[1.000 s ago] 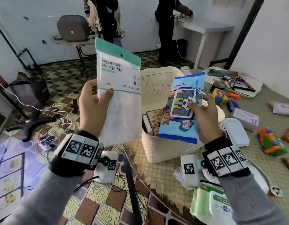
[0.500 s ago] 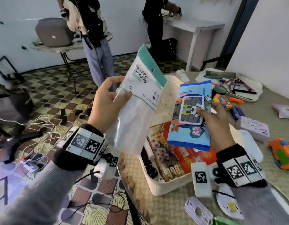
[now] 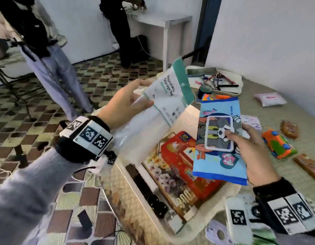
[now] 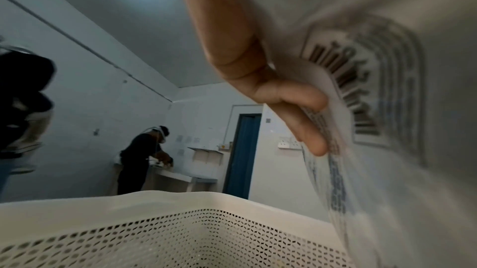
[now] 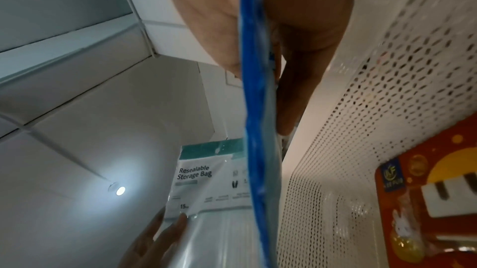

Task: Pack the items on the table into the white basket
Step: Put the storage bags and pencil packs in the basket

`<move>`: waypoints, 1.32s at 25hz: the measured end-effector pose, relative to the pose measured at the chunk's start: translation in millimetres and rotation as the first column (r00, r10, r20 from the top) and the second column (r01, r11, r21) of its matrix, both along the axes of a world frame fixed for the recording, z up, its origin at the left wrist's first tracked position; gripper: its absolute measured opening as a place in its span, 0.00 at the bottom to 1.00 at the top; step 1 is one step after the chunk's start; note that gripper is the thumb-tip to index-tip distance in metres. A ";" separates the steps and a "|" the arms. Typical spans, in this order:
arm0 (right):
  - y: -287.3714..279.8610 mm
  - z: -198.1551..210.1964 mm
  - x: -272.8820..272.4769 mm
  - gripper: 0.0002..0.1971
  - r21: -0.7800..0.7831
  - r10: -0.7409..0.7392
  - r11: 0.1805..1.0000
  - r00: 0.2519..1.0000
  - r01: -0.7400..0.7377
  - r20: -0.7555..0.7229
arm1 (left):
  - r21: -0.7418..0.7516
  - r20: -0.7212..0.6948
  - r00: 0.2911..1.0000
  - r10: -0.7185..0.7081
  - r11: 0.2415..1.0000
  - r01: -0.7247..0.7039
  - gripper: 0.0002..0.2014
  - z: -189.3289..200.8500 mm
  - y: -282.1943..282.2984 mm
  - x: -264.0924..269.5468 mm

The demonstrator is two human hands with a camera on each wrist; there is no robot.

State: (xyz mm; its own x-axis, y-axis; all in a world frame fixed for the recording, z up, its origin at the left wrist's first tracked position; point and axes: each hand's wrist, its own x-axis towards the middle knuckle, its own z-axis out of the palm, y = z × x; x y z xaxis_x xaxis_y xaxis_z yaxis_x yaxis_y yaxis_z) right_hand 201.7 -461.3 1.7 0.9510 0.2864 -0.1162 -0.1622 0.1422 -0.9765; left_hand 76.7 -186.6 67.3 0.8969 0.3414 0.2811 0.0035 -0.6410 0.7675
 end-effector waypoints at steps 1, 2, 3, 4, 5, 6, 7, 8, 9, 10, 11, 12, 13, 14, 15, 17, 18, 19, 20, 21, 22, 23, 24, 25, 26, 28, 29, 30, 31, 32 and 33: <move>-3.8 0.4 -1.5 0.13 -0.008 -0.030 1.000 1.000 0.030 0.007 | 0.034 -0.024 0.998 -0.051 0.998 0.052 0.15 -1.6 6.1 7.0; -7.5 0.4 -4.5 0.14 -0.019 -0.068 0.997 0.998 0.069 0.018 | 0.063 -0.053 0.992 -0.115 0.991 0.119 0.15 -4.4 12.3 15.6; -11.1 0.1 -9.7 0.14 -0.034 -0.104 0.994 0.994 0.105 0.029 | 0.090 -0.088 0.979 -0.184 0.977 0.191 0.15 -7.6 16.7 22.0; -13.8 -0.8 -16.0 0.14 -0.047 -0.143 0.988 0.989 0.145 0.043 | 0.122 -0.129 0.959 -0.254 0.955 0.269 0.16 -10.3 20.0 27.9; -16.0 -3.0 -24.1 0.13 -0.069 -0.184 0.980 0.981 0.188 0.065 | 0.156 -0.172 0.931 -0.322 0.924 0.349 0.16 -14.0 22.9 33.5; -18.3 -6.0 -33.3 0.13 -0.099 -0.217 0.969 0.971 0.227 0.099 | 0.188 -0.211 0.901 -0.378 0.889 0.417 0.16 -17.6 24.5 37.4; -19.8 -9.6 -42.9 0.13 -0.131 -0.240 0.957 0.961 0.258 0.141 | 0.211 -0.242 0.870 -0.429 0.852 0.479 0.16 -21.8 26.1 41.8; -20.7 -13.1 -54.0 0.13 -0.161 -0.250 0.947 0.952 0.279 0.177 | 0.226 -0.267 0.838 -0.475 0.815 0.534 0.16 -26.4 26.0 45.3; -19.7 -15.6 -63.2 0.13 -0.191 -0.241 0.940 0.948 0.282 0.210 | 0.240 -0.287 0.808 -0.515 0.778 0.581 0.16 -30.1 25.9 48.5; -19.5 -18.9 -74.2 0.13 -0.215 -0.245 0.931 0.940 0.296 0.236 | 0.251 -0.306 0.767 -0.564 0.729 0.636 0.14 -32.5 23.0 51.6; -19.5 -22.1 -82.7 0.13 -0.221 -0.256 0.923 0.932 0.314 0.255 | 0.259 -0.316 0.728 -0.608 0.683 0.683 0.14 -34.8 20.9 55.0; -19.4 -24.8 -89.9 0.13 -0.212 -0.275 0.918 0.924 0.335 0.267 | 0.262 -0.328 0.688 -0.647 0.638 0.724 0.14 -35.4 16.4 56.7; -19.8 -26.7 -95.0 0.13 -0.203 -0.296 0.912 0.915 0.356 0.275 | 0.260 -0.347 0.652 -0.675 0.598 0.758 0.14 -36.1 11.5 57.9; -20.0 -27.8 -98.0 0.14 -0.197 -0.315 0.906 0.907 0.376 0.279 | 0.249 -0.366 0.614 -0.699 0.562 0.789 0.13 -35.7 6.0 58.1; -20.2 -29.2 -99.3 0.15 -0.195 -0.331 0.899 0.901 0.391 0.281 | 0.233 -0.396 0.574 -0.717 0.526 0.818 0.13 -38.2 2.5 58.4; -20.5 -30.0 -99.7 0.15 -0.190 -0.351 0.893 0.895 0.408 0.275 | 0.245 -0.458 0.505 -0.731 0.443 0.863 0.14 -44.0 -2.1 60.4; -19.3 -30.1 -99.2 0.15 -0.187 -0.355 0.894 0.897 0.408 0.263 | 0.268 -0.475 0.490 -0.731 0.410 0.872 0.15 -47.4 -2.0 61.2; -19.2 -28.8 -99.3 0.14 -0.180 -0.360 0.894 0.898 0.410 0.254 | 0.286 -0.481 0.482 -0.732 0.389 0.876 0.16 -49.0 -2.6 64.0; -19.1 -27.3 -99.9 0.14 -0.184 -0.363 0.893 0.898 0.412 0.249 | 0.292 -0.470 0.477 -0.743 0.379 0.878 0.15 -49.2 -3.7 64.9; -18.6 -26.1 -101.5 0.14 -0.189 -0.364 0.890 0.896 0.415 0.253 | 0.296 -0.456 0.474 -0.753 0.374 0.879 0.15 -48.8 -5.0 65.4; -18.1 -25.0 -103.6 0.14 -0.192 -0.365 0.887 0.893 0.419 0.263 | 0.305 -0.435 0.471 -0.767 0.366 0.879 0.14 -47.4 -7.2 65.5; -17.1 -24.7 -105.9 0.14 -0.193 -0.364 0.886 0.890 0.421 0.273 | 0.322 -0.426 0.473 -0.771 0.360 0.876 0.15 -46.6 -8.3 65.2; -15.8 -24.0 -108.9 0.14 -0.198 -0.360 0.885 0.889 0.422 0.284 | 0.344 -0.421 0.470 -0.776 0.343 0.874 0.15 -46.4 -8.1 64.7; -15.0 -23.9 -112.7 0.15 -0.209 -0.354 0.882 0.887 0.422 0.297 | 0.364 -0.434 0.465 -0.771 0.323 0.874 0.16 -47.5 -7.5 65.0; -13.9 -23.1 -116.6 0.15 -0.225 -0.347 0.877 0.884 0.424 0.314 | 0.377 -0.450 0.456 -0.767 0.300 0.876 0.18 -47.5 -6.9 65.0; -12.2 -22.5 -128.6 0.17 -0.252 -0.348 0.863 0.877 0.438 0.332 | 0.327 -0.503 0.417 -0.757 0.280 0.903 0.21 -50.1 -4.5 63.9; -11.3 -22.1 -134.6 0.17 -0.253 -0.360 0.855 0.870 0.452 0.338 | 0.265 -0.537 0.378 -0.754 0.274 0.924 0.22 -50.8 -2.9 63.2; -10.4 -22.4 -140.5 0.17 -0.248 -0.378 0.847 0.860 0.471 0.343 | 0.201 -0.571 0.328 -0.752 0.259 0.945 0.23 -52.7 -0.7 64.0; -9.4 -23.6 -146.2 0.17 -0.244 -0.396 0.837 0.851 0.489 0.346 | 0.150 -0.599 0.282 -0.749 0.240 0.959 0.24 -55.5 1.0 66.2; -7.9 -24.8 -152.0 0.17 -0.250 -0.415 0.823 0.841 0.510 0.348 | 0.117 -0.622 0.241 -0.745 0.216 0.969 0.25 -57.5 1.9 69.0; -6.1 -26.6 -157.6 0.17 -0.263 -0.433 0.806 0.830 0.531 0.351 | 0.091 -0.636 0.201 -0.745 0.187 0.978 0.25 -60.8 2.7 73.1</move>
State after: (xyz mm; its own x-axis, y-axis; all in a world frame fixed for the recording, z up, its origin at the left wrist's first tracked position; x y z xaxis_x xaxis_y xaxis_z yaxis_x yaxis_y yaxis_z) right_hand 44.1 -467.3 -24.9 0.9615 -0.2278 0.1540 0.1058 -0.2103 -0.9719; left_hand 149.8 -183.8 6.5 0.5288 -0.7846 -0.3237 -0.5874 -0.6136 0.5277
